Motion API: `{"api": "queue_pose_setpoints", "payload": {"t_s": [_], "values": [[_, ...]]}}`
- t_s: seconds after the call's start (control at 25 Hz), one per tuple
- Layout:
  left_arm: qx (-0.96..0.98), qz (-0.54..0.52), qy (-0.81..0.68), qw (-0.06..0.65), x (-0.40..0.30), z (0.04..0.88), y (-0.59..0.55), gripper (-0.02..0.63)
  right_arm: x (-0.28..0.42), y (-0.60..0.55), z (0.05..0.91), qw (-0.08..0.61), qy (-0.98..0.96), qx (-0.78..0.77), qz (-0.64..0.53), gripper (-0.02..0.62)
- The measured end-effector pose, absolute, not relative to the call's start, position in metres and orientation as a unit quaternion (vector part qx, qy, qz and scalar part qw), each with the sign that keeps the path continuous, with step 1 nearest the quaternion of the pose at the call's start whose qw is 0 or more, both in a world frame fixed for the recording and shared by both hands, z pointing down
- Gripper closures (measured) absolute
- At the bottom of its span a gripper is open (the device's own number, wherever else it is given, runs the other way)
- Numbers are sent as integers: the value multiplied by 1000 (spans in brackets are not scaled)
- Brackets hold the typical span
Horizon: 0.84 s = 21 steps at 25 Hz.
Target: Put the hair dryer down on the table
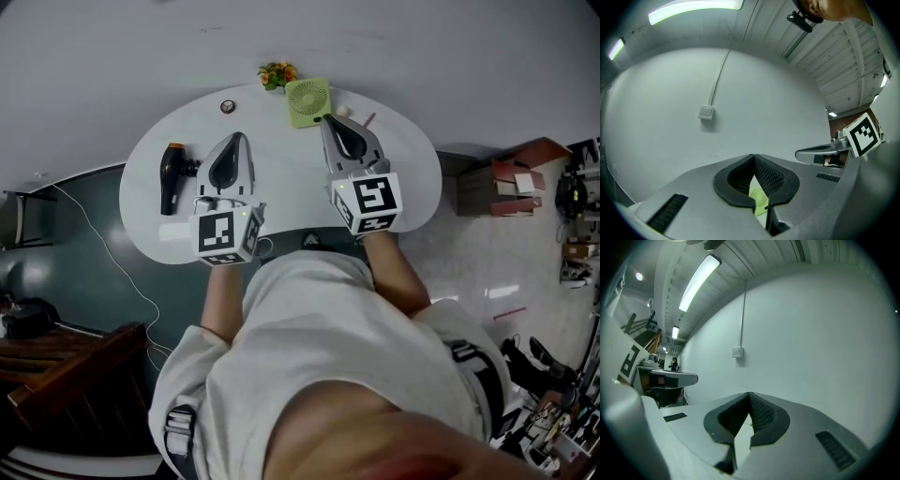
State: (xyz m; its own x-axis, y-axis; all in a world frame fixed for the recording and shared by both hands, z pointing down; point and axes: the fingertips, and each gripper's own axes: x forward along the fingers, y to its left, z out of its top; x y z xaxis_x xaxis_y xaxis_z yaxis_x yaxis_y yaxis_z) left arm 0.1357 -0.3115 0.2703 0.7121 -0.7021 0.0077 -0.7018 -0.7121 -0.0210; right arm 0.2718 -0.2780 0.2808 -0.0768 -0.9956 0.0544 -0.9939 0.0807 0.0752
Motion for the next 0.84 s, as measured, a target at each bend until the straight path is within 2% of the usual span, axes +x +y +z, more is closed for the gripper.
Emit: {"api": "queue_pose_setpoints", "payload": {"t_s": [0.32, 0.84], "values": [[-925, -20, 379, 5, 164, 280, -305, 588, 305, -267, 290, 40, -730, 683, 1, 597], [-925, -37, 378, 9, 174, 285, -309, 588, 316, -267, 299, 30, -730, 683, 9, 597]]}}
